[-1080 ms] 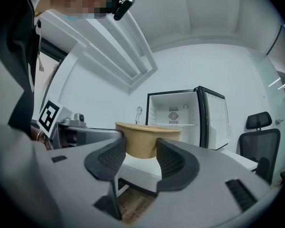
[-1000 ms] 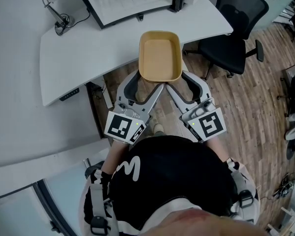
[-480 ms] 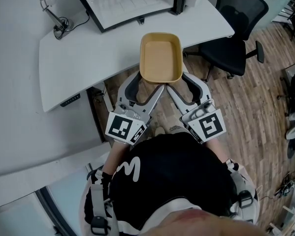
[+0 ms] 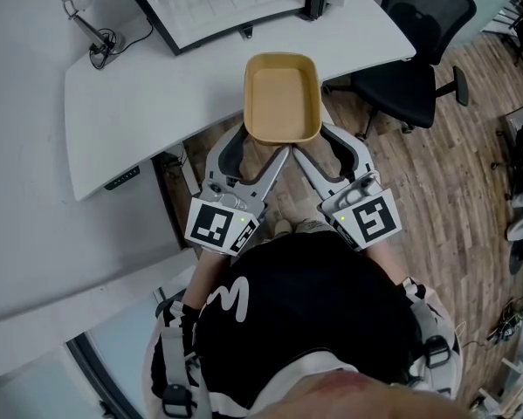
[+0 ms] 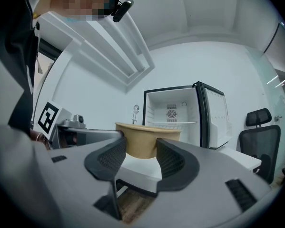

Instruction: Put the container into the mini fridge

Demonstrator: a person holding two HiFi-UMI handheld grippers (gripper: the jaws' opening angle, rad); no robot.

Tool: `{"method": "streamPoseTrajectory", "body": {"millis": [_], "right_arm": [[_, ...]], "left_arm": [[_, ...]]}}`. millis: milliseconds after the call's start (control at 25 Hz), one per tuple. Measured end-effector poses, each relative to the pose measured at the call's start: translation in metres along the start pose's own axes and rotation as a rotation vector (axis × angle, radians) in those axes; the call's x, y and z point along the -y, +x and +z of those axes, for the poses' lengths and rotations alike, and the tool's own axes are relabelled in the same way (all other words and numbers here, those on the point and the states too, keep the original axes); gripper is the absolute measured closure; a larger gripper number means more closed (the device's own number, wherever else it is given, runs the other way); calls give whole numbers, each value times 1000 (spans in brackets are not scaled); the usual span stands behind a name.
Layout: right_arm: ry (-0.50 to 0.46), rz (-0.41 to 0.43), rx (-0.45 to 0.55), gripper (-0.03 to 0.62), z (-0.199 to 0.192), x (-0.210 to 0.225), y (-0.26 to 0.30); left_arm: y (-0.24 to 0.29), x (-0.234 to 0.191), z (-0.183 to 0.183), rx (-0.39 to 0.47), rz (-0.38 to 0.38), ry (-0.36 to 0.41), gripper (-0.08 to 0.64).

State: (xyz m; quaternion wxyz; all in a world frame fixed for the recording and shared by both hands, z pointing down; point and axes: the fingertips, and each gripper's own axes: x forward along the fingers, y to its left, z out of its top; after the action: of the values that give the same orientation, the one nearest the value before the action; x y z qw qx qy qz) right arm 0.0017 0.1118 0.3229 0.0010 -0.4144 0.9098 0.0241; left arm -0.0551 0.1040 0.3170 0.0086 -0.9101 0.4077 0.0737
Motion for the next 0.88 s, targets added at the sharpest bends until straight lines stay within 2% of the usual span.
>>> {"method": "streamPoseTrajectory", "body": {"millis": [560,880], "right_arm": [[5,-34,9,388,2,-2,-4],[13,-18,4,388,-6,7,7]], "left_arm": [[-2,3,-2,-5,-31,-24,264],[7,-7,-9,-9,-10,-19,264]]}}
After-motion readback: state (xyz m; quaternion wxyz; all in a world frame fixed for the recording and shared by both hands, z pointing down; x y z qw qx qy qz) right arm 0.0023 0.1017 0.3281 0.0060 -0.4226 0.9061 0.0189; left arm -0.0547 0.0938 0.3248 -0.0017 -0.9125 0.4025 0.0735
